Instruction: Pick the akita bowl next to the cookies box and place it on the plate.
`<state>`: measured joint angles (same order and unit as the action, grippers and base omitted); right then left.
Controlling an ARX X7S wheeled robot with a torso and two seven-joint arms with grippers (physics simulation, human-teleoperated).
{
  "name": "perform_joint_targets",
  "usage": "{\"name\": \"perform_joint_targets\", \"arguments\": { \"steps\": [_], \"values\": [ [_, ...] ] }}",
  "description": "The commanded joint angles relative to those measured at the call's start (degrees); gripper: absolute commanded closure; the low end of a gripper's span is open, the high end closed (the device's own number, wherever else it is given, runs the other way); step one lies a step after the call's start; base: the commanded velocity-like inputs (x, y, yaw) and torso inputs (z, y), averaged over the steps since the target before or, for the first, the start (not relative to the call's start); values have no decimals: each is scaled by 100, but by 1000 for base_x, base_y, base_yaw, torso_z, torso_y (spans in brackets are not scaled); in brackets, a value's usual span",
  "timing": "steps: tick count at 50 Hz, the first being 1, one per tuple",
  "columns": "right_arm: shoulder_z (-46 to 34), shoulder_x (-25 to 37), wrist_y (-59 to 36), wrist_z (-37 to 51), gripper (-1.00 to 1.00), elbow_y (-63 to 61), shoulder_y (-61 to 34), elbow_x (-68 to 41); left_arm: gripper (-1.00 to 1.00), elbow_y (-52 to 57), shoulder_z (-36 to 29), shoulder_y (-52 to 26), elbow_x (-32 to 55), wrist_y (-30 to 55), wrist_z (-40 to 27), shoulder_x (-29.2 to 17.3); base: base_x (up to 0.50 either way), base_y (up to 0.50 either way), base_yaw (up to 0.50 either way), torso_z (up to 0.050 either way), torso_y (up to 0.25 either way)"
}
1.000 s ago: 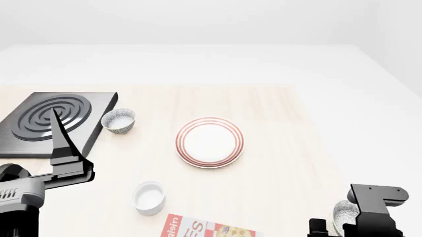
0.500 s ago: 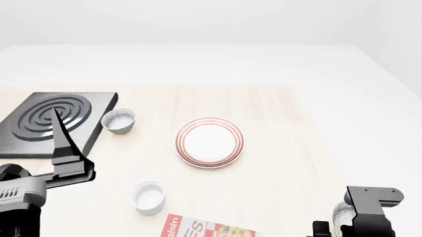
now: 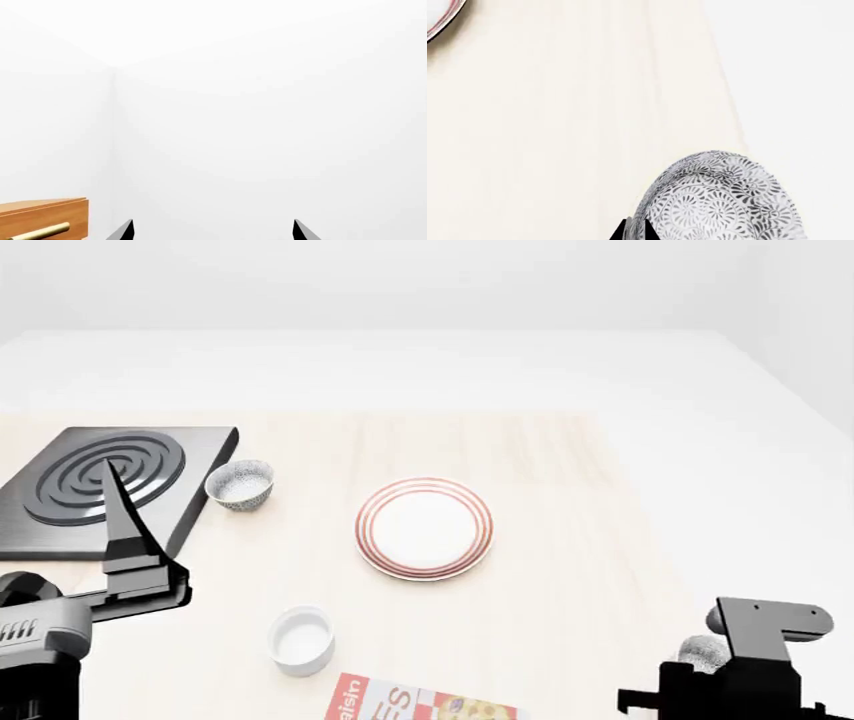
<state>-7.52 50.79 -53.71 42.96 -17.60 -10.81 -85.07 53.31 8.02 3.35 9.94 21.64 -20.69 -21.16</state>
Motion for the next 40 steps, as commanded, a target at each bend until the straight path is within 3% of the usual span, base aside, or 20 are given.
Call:
{"name": "perform_joint_targets", "arguments": {
  "steps": [1, 8, 19, 25, 26, 27, 28, 31, 32, 35, 36, 40],
  "values": [
    [283, 154, 282, -436, 100, -461, -193, -216, -100, 12, -25, -3, 11, 16, -31, -24, 0, 0, 0, 0, 0],
    [8, 209, -158, -311, 100, -517, -1199, -443, -100, 5, -22, -1, 14, 3, -45, -39, 0, 0, 0, 0, 0],
    [-903, -365, -1003, -501, 100, -229, -3387, -103, -100, -13, -58, -35, 40, 5, -59, -59, 0, 0, 0, 0, 0],
    [-1027, -589, -1101, -521, 100, -79, -3808, -127, -100, -38, -85, -32, 23, -21, -73, -67, 0, 0, 0, 0, 0],
    [-1416, -985, -1268, -799, 100, 204, -4497, 282, -100, -20, -101, -34, 12, -7, -76, -73, 0, 0, 0, 0, 0],
    [-1428, -992, -1265, -817, 100, 224, -4511, 303, -100, -20, -103, -34, 12, -6, -79, -75, 0, 0, 0, 0, 0],
    [-1894, -1280, -1218, -1217, 100, 405, -5010, 999, -100, -14, -80, -16, 24, -23, -78, -78, 0, 0, 0, 0, 0],
    [-2092, -1456, -1149, -1445, 100, 626, -5203, 1271, -100, -12, -73, -5, 32, -29, -85, -83, 0, 0, 0, 0, 0],
    [-2664, -1717, -846, -1892, 100, 883, -5569, 2102, -100, 15, -77, -4, 37, -12, -88, -87, 0, 0, 0, 0, 0],
    [-2684, -1721, -821, -1923, 100, 914, -5577, 2132, -100, 15, -80, -4, 41, -12, -95, -93, 0, 0, 0, 0, 0],
    [-3544, -2028, -85, -2652, 100, 1379, -6014, 2992, -100, 59, -59, 6, 53, 10, -99, -105, 0, 0, 0, 0, 0],
    [-4600, -2377, 931, -3479, 100, 2194, -6400, 4685, -100, 86, -20, 3, 95, 33, -112, -117, 0, 0, 0, 0, 0]
  ]
}}
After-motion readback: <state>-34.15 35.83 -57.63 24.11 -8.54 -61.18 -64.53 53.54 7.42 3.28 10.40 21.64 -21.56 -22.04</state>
